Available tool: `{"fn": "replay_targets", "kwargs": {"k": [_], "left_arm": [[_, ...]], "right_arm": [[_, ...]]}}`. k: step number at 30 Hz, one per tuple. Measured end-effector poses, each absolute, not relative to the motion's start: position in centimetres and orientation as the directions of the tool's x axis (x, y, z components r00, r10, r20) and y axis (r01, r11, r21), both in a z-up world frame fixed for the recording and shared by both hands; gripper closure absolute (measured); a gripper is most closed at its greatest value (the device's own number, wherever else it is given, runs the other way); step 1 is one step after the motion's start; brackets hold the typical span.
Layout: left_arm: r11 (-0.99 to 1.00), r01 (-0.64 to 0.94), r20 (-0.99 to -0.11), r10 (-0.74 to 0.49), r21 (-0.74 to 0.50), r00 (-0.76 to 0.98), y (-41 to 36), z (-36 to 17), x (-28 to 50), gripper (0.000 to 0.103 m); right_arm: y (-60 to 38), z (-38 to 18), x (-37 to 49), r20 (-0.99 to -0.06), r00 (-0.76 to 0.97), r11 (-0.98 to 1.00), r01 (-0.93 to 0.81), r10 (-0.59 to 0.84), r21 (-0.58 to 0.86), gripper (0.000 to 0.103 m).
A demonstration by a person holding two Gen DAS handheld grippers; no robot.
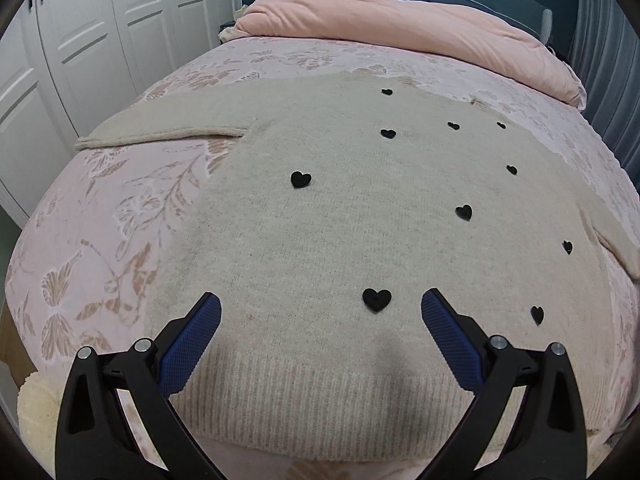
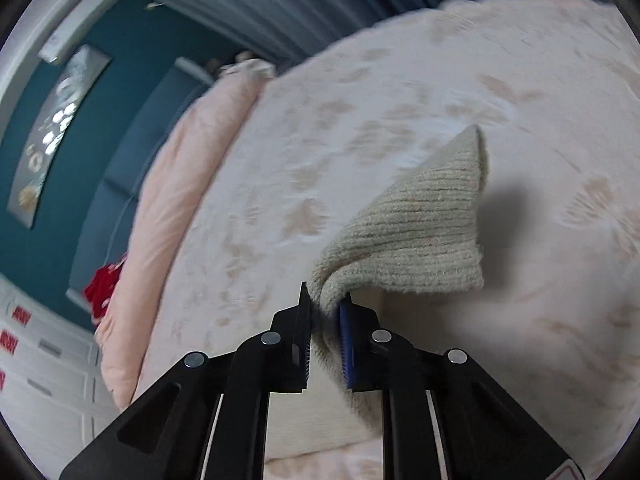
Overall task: Fold small clothes
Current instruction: 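Grasp the cream sweater sleeve cuff with the right gripper, then fold the sleeve across the sweater body with the right gripper while the left gripper grasps the other cuff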
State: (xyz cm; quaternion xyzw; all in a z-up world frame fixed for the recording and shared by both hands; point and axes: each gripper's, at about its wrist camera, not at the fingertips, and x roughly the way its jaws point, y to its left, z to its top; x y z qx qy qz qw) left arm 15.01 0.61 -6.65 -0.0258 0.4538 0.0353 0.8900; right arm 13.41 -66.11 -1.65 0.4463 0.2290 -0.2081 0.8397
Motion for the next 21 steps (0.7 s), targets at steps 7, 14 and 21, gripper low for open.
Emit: {"fn": "replay_targets", "kwargs": {"k": [7,14,21], "left_arm": [[0.988,-0.117,-0.79,-0.005,-0.097,0.613,2.4,-5.4,16.0,0.005],[0.949,-0.126,-0.771,-0.152,-0.288,0.619,5.0,-3.8,20.2,0.005],[0.86,-0.135,-0.737,-0.328,-0.491,0.591,5.3,-6.0,31.4,0.005]], "right_arm": [[-41.1,9.2,26.1,-0.4,0.833,0.785,-0.064,0.383,0.617,0.082],[-23.5,2.1,27.7,-0.584,0.67,0.871,-0.208,0.458,0.444,0.048],[-32.9,-5.1,20.7,-0.674,0.655,0.835,0.117,0.343,0.538,0.043]]}}
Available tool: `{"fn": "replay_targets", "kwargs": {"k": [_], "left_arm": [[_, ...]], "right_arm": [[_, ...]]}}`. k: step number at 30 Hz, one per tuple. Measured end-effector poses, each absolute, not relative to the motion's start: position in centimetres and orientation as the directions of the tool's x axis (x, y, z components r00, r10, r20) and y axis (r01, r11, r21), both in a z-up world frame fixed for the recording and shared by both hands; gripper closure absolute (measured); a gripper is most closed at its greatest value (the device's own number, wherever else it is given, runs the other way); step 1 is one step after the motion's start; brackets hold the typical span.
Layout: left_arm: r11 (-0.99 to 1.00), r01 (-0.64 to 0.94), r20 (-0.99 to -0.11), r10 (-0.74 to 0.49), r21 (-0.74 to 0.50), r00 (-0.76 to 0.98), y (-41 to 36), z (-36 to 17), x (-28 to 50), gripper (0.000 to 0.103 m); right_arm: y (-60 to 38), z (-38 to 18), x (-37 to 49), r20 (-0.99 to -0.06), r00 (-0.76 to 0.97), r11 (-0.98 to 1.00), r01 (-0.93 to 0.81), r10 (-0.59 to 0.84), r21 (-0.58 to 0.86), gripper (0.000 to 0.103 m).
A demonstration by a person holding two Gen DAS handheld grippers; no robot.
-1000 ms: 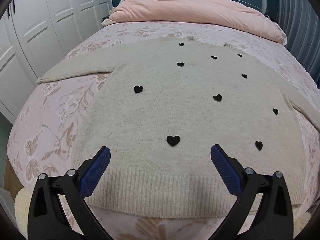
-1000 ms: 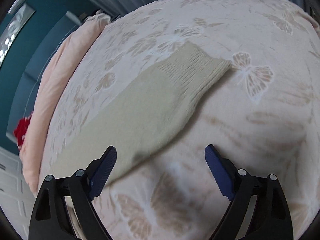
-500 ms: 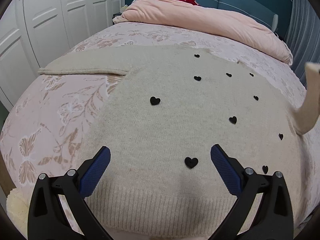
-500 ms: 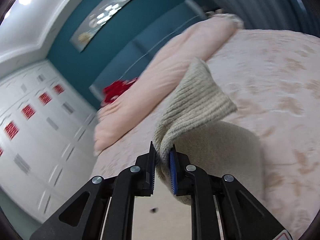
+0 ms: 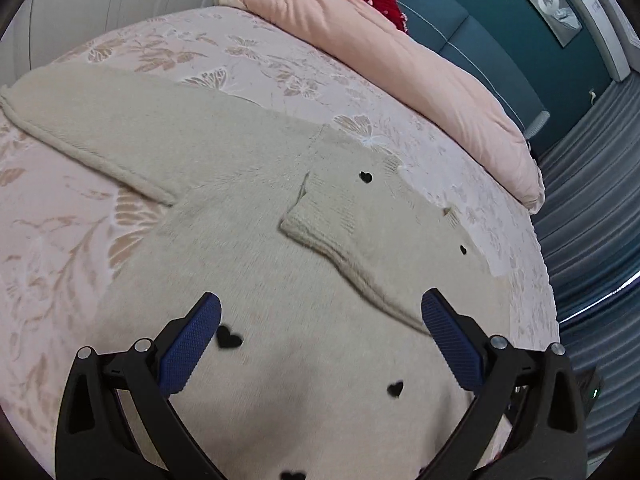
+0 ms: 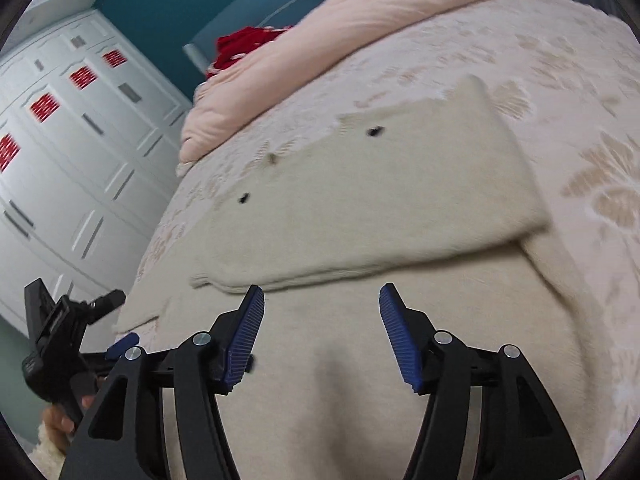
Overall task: Fold small clothes
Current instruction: 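Fold the sleeve across the sweater body with the right gripper while the left gripper grasps the other cuff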
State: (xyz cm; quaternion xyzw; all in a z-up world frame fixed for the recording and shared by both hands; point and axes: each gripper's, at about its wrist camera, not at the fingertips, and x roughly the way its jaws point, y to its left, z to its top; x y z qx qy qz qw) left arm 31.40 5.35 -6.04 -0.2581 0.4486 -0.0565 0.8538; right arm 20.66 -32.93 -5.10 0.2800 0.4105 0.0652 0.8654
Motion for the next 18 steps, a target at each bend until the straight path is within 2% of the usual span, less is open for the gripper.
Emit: {"fn": "replay_targets", "kwargs": {"k": [4,6,7,8,9,10,11,15,16,18], "left_arm": [[0.847,-0.212,-0.791,-0.324,-0.487,0.52,4.0,-9.8,37.3,0.005],[0.847,-0.262,-0.826,-0.303,-0.462,0.475,3.5,-11.4,39.0,0.011],[0.854,-0.278,-0.837,-0.278,-0.44,0.471,3.3,-11.6,39.4,0.022],[0.864,-0.28,-0.841,-0.252,-0.418,0.479,3.0,-11.5,39.7,0.04],[0.873,-0.271,-0.84,-0.239,-0.406,0.487,2.8,-11.3,40.0,0.053],[0.877,-0.252,-0.834,-0.248,-0.41,0.493,2.6,-11.0,40.4,0.077],[0.88,-0.232,-0.823,-0.252,-0.413,0.509,2.3,-10.3,40.7,0.092],[0.902,-0.137,-0.724,-0.23,-0.41,0.65,2.5,-5.9,40.5,0.092],[0.907,-0.128,-0.718,-0.226,-0.402,0.659,2.5,-5.8,40.5,0.091],[0.929,-0.119,-0.757,-0.206,-0.351,0.62,2.0,-7.7,41.0,0.091]], "right_arm": [[-38.5,-7.1,20.3,-0.671,0.677,0.759,0.256,0.302,0.599,0.043],[-40.2,-7.8,21.4,-0.658,0.687,0.712,0.29,0.31,0.639,0.043],[-40.7,-8.3,22.0,-0.652,0.691,0.693,0.304,0.312,0.654,0.043],[-41.1,-8.6,22.8,-0.65,0.693,0.674,0.321,0.312,0.665,0.043],[-41.4,-8.9,23.7,-0.648,0.696,0.661,0.332,0.311,0.673,0.052],[-41.4,-8.8,24.5,-0.641,0.703,0.661,0.327,0.308,0.676,0.091],[-41.3,-8.2,25.0,-0.638,0.709,0.674,0.316,0.299,0.667,0.094],[-41.6,-3.4,24.4,-0.504,0.834,0.726,0.201,0.226,0.658,0.096],[-41.8,-3.5,24.3,-0.51,0.836,0.743,0.211,0.2,0.636,0.097],[-42.7,-7.3,25.6,-0.642,0.74,0.757,0.297,0.202,0.582,0.097]]}}
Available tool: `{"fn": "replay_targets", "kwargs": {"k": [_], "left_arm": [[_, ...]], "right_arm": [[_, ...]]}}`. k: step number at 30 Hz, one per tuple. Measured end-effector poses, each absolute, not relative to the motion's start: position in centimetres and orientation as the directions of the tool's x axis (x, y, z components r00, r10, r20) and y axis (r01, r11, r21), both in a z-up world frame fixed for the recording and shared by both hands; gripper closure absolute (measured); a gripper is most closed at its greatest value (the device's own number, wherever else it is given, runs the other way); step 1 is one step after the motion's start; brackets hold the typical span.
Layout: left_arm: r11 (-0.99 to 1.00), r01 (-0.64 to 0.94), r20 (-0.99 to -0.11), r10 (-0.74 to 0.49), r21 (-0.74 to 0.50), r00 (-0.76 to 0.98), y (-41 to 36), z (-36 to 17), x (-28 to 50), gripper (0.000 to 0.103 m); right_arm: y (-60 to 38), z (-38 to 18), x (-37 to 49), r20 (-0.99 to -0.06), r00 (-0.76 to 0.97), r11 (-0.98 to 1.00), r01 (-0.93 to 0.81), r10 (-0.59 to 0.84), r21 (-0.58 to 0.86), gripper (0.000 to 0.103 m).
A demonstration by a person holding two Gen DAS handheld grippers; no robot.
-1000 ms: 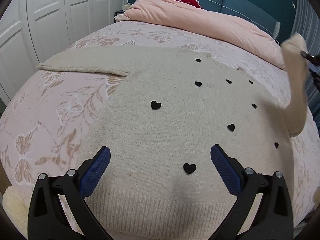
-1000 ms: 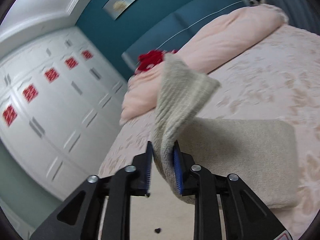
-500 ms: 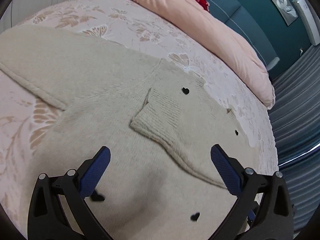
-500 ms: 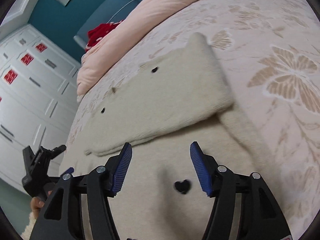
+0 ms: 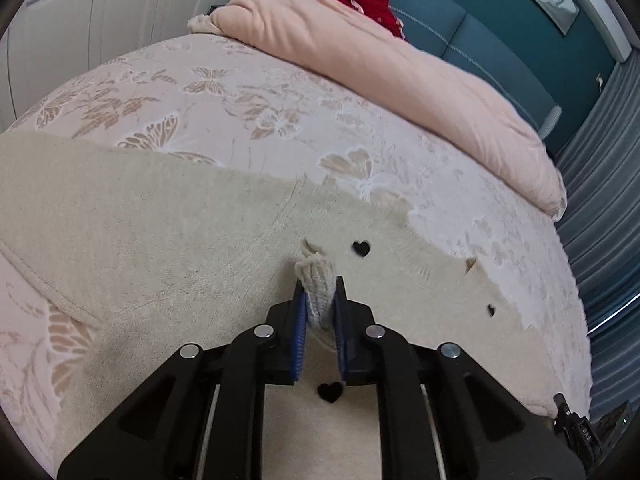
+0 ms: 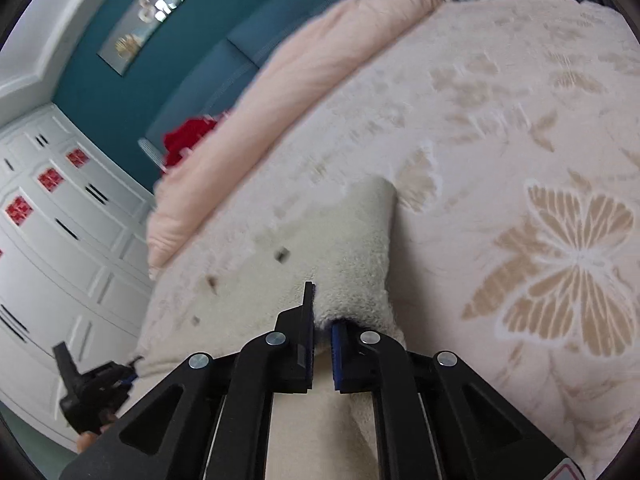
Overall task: Fold small clothes
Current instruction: 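Fold the sleeve across the sweater body with the right gripper while the left gripper grasps the other cuff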
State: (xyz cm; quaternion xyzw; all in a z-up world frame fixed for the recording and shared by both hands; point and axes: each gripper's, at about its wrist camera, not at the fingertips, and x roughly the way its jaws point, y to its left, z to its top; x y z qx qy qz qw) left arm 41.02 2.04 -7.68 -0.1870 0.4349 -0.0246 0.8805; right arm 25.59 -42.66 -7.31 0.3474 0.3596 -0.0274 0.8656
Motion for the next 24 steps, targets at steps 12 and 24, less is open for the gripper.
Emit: {"fn": "replay_targets", "kwargs": {"k": [12,24], "left_arm": [[0.966,-0.118,-0.793,-0.118,-0.232,0.597,1.4,-12.8,39.3,0.088],[0.981,-0.094,-0.789,-0.079,-0.17,0.609,0.6,-13.0,39.2,0.087]], "right_arm": [[-38.5,-3.9,25.3,-0.697,0.708,0.901,0.223,0.113,0.373,0.087],[-38.0,-9.4,26.9,-0.816,0.578,0.937,0.292,-0.014,0.191,0.102]]}}
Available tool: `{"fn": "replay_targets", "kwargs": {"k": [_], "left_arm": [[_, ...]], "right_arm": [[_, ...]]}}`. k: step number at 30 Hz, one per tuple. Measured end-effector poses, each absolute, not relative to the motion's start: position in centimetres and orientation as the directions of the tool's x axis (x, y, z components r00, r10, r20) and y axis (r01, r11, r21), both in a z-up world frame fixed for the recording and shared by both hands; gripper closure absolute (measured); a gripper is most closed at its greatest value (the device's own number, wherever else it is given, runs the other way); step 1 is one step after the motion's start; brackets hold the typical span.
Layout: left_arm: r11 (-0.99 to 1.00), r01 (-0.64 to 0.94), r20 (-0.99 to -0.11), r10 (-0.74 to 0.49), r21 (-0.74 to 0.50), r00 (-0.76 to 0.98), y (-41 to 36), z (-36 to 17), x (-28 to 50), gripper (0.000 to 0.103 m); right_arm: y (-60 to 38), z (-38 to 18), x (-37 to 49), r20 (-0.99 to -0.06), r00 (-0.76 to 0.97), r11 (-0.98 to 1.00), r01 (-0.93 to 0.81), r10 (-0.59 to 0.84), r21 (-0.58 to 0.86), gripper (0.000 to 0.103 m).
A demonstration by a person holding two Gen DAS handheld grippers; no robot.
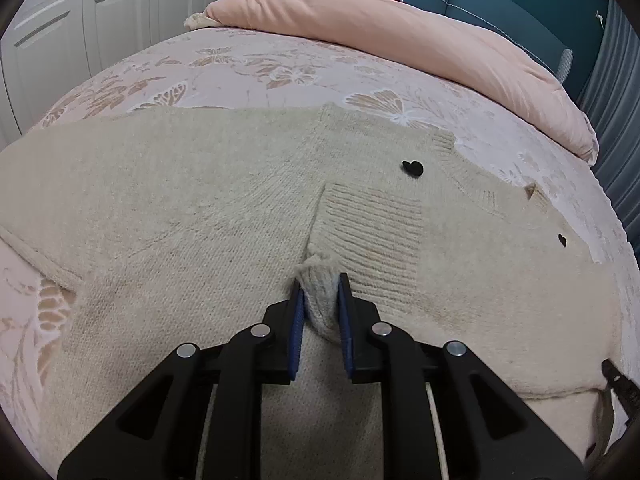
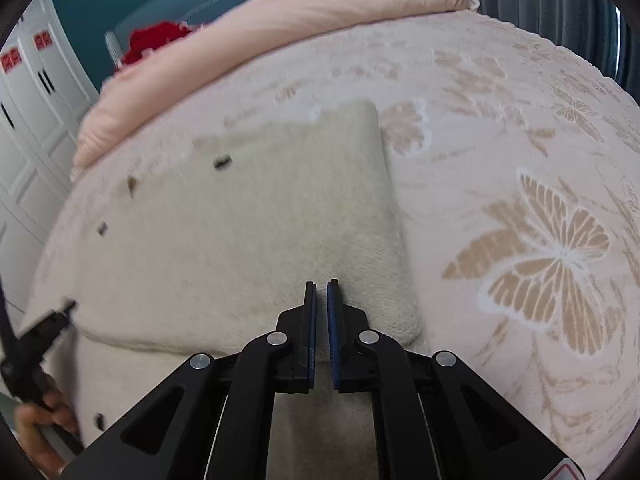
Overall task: Fold small clothes
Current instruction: 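Fold the sleeve across the sweater body with the right gripper while the left gripper grasps the other cuff, then lift the other sleeve with the left gripper and lay it across the body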
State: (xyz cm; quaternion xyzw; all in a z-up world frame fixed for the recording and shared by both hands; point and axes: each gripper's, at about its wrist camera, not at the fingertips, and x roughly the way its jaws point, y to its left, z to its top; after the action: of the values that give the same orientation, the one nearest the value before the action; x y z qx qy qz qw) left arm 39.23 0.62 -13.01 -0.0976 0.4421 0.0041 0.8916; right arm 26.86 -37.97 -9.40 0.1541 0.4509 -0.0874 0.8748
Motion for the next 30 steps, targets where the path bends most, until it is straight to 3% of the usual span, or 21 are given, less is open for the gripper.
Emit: {"fn": "replay_targets", "kwargs": {"k": [2,4,6,7,9,11,13,22,26,30], "left_arm": [[0.981,-0.093,-0.79,-0.078,-0.168,0.608,0.6,-12.9,39.2,0.087],[0.982,-0.089,-0.79,-0.08,-0.168,0.607,0.7,-12.9,39.3,0.086],[0.983,-0.086,-0.789,-0.079,-0.164,0.609,0.9,-12.6,39.1,0.084],[0.983,-0.088,-0.787,-0.076,-0.164,0.613,1.0,-12.2,38.8,0.079],[0.979,-0.116,-0.772,-0.056,-0.166,0.633,2.0,-11.1,37.6,0.059],[0.968,-0.144,-0.738,-0.057,-0.205,0.672,4.6,-9.5,36.0,0.033],[0.952,-0.19,-0.718,-0.043,-0.241,0.695,8.8,-8.3,34.9,0.024],[0.732,-0.644,-0.766,0.278,-0.222,0.58,36.3,-8.2,35.8,0.019],[0.591,-0.752,-0.81,0.266,-0.291,0.522,43.6,-10.2,36.2,0.019],[0.56,-0.761,-0.795,0.271,-0.328,0.543,44.8,-10.8,36.9,0.024]], "right_arm": [[-37.7,-8.7,26.5,-0.805,0.593,0.939,0.298,-0.038,0.175,0.101],[-36.7,-7.2,26.1,-0.792,0.61,0.938,0.288,-0.024,0.193,0.091],[-34.9,-5.9,25.0,-0.77,0.638,0.942,0.253,0.01,0.222,0.091],[-33.8,-5.6,24.4,-0.767,0.642,0.946,0.235,0.021,0.222,0.091],[-31.4,-5.8,23.3,-0.777,0.628,0.955,0.205,0.039,0.215,0.091],[-29.2,-6.5,22.2,-0.79,0.609,0.957,0.184,0.068,0.224,0.091],[-27.2,-7.6,21.3,-0.811,0.579,0.963,0.167,0.08,0.214,0.09],[-23.5,-9.8,19.9,-0.801,0.597,0.981,0.173,-0.033,0.089,0.069],[-22.4,-10.0,20.1,-0.793,0.602,0.986,0.164,-0.093,0.009,0.066],[-23.1,-10.1,20.0,-0.788,0.613,0.985,0.163,-0.059,0.053,0.064]]}}
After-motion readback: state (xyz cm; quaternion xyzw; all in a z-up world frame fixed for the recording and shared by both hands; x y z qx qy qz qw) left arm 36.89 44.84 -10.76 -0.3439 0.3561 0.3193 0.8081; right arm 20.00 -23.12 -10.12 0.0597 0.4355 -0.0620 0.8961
